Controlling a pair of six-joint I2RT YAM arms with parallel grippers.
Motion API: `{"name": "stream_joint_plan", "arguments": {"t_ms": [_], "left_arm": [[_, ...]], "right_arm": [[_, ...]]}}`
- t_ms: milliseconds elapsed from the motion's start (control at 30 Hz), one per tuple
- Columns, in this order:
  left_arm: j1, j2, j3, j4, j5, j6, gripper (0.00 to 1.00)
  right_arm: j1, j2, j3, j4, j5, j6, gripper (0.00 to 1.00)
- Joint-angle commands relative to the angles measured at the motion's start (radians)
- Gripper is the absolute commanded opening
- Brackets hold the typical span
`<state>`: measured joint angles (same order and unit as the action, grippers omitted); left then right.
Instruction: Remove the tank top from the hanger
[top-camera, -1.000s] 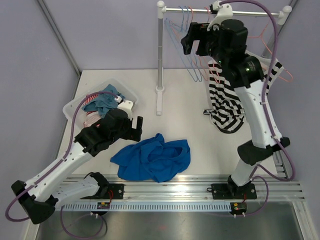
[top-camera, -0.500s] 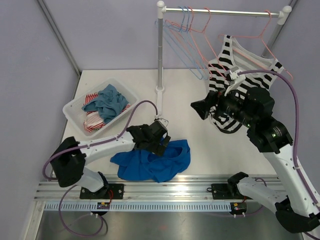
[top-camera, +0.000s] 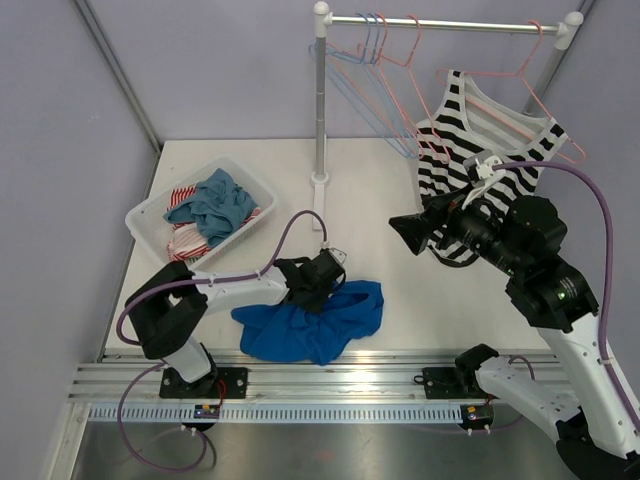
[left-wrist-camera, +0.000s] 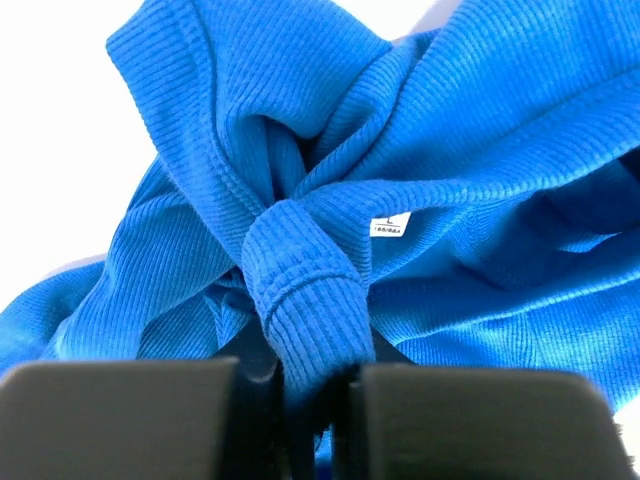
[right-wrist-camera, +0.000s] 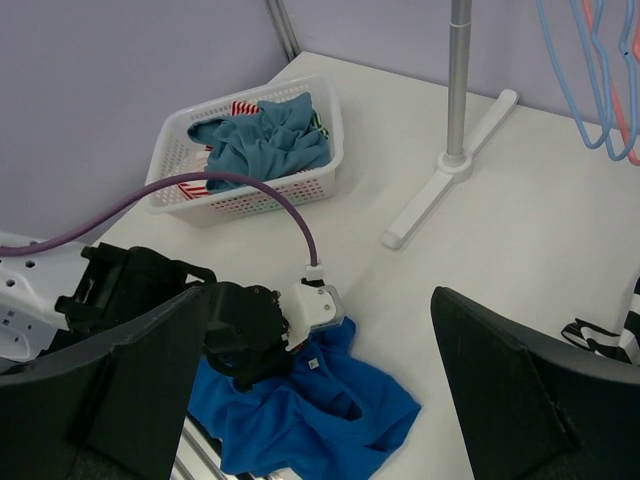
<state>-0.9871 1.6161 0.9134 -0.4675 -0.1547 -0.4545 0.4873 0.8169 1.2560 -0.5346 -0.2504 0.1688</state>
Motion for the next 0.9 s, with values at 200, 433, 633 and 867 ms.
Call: {"name": "stream_joint_plan", "arguments": {"t_ms": [200, 433, 633, 867], "left_arm": [[0.048, -0.257, 0.249, -0.310, -0.316, 0.013, 0.00], [0.266, -0.300, 0.565, -0.525, -0.396, 0.125, 0.00], [0.531, -0.191, 0.948, -0.609, -0.365, 0.235, 0.00], [0.792, 0.007, 1.159, -0.540, -0.093, 0.304, 0.00]], "right_arm": [[0.005, -0.041, -0.017, 0.065, 0.020, -0.006, 0.99], [0.005, -0.070, -0.029, 0.085, 0.033, -0.005, 1.00], [0.007, -0.084, -0.026, 0.104, 0.128, 0.006, 1.00], [0.005, -0.071, -0.032, 0.119, 0.200, 0.020, 1.00]]}}
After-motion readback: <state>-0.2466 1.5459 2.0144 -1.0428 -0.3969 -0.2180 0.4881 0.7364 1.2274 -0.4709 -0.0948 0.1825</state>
